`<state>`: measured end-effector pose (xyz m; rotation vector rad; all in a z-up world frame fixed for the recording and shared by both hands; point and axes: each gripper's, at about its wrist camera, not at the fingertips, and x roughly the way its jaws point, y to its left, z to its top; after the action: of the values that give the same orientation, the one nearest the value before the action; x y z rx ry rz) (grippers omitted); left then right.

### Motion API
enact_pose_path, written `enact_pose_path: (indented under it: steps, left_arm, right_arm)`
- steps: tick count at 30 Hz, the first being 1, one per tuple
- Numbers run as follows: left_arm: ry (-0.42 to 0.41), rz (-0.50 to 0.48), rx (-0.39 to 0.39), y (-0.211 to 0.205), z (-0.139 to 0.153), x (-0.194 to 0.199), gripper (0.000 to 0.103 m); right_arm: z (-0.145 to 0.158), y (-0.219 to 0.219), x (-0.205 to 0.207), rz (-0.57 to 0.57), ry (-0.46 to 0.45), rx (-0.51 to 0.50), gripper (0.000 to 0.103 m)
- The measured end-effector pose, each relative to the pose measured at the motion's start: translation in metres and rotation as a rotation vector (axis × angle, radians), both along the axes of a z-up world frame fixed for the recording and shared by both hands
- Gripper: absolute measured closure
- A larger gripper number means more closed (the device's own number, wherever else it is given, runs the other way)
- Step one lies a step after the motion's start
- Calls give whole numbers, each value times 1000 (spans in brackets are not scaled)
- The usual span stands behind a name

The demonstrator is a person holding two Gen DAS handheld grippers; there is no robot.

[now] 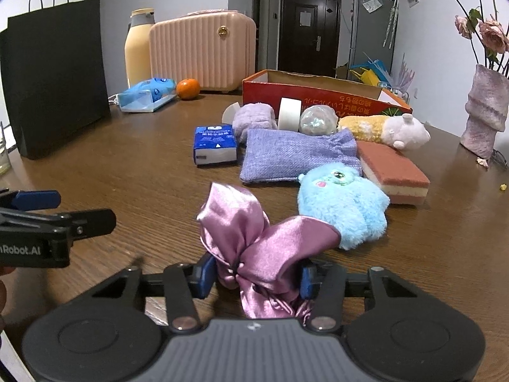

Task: Organize soft objects
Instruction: 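Move the right tool to the pink satin scrunchie and close on it, then lift the scrunchie with the right tool while the left tool grasps the blue plush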

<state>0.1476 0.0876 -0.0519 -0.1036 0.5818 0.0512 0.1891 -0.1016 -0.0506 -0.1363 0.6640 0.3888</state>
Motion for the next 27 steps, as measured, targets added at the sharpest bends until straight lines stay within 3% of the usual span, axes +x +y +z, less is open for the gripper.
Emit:
enact_pose_path:
  steps: [13, 27]
  left_arm:
    - [-5, -19, 15, -18, 9, 4, 0]
    - [-2, -70, 56, -66, 20, 22, 0]
  right_arm:
    - [10, -26, -6, -25, -51, 27, 57]
    - [20, -79, 3, -84, -120, 53, 57]
